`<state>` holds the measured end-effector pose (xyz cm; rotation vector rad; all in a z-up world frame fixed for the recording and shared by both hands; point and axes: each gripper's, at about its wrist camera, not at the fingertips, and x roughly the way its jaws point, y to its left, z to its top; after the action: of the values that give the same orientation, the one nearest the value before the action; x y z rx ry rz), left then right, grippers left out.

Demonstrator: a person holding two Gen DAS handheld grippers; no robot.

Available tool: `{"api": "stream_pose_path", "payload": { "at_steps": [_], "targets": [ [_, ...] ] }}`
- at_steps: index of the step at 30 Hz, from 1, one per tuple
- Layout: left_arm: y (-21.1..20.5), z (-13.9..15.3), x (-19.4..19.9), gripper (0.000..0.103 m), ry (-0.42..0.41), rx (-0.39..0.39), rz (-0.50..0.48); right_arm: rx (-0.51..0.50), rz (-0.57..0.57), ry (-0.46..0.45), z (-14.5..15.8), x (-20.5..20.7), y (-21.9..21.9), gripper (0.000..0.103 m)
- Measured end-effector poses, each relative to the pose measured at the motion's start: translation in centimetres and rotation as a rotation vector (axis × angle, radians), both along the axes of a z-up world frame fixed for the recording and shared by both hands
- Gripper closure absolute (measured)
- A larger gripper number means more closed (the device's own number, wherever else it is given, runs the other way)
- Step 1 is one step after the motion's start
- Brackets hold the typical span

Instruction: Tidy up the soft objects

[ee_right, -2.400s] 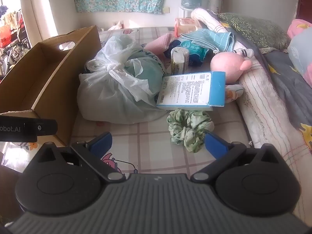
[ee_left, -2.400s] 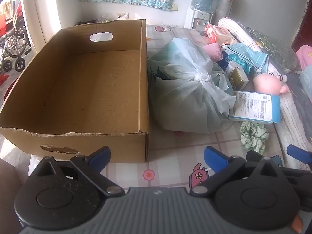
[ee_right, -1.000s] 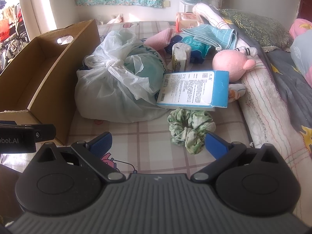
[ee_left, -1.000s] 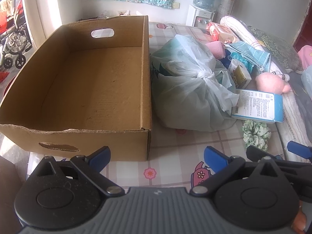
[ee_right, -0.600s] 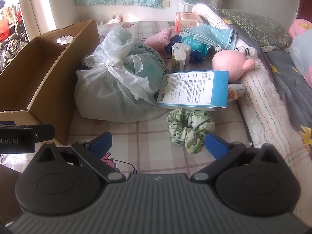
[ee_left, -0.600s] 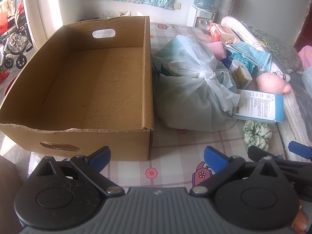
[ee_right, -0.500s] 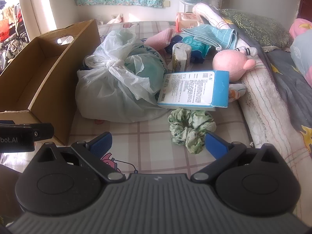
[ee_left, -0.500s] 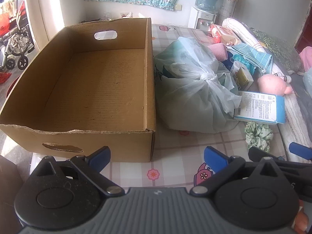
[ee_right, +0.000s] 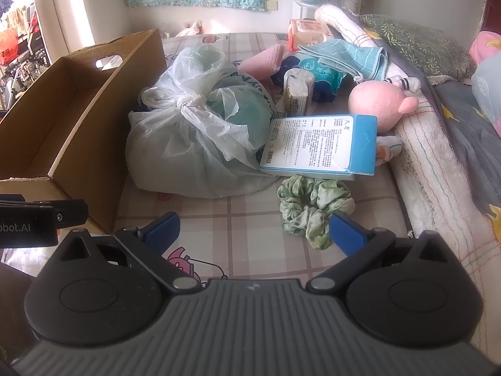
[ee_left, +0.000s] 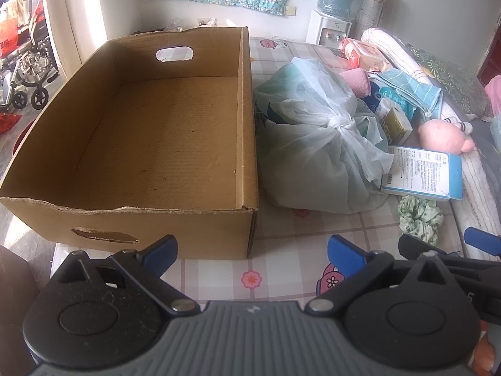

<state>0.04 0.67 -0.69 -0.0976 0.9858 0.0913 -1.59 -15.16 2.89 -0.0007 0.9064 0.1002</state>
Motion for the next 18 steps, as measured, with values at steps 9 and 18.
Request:
{"api": "stream_pose_path", "payload": {
  "at_steps": [9,18],
  "targets": [
    [0.3,-0.04,0.02,0.001,0.0,-0.007,0.002,-0.008,0.003,-0.002,0.12,0.09,0.11,0.001],
    [0.6,-0.13,0.17,0.001,0.008,-0.011,0.005,-0.011,0.003,0.001,0.1,0.17,0.28,0.001]
  ]
}}
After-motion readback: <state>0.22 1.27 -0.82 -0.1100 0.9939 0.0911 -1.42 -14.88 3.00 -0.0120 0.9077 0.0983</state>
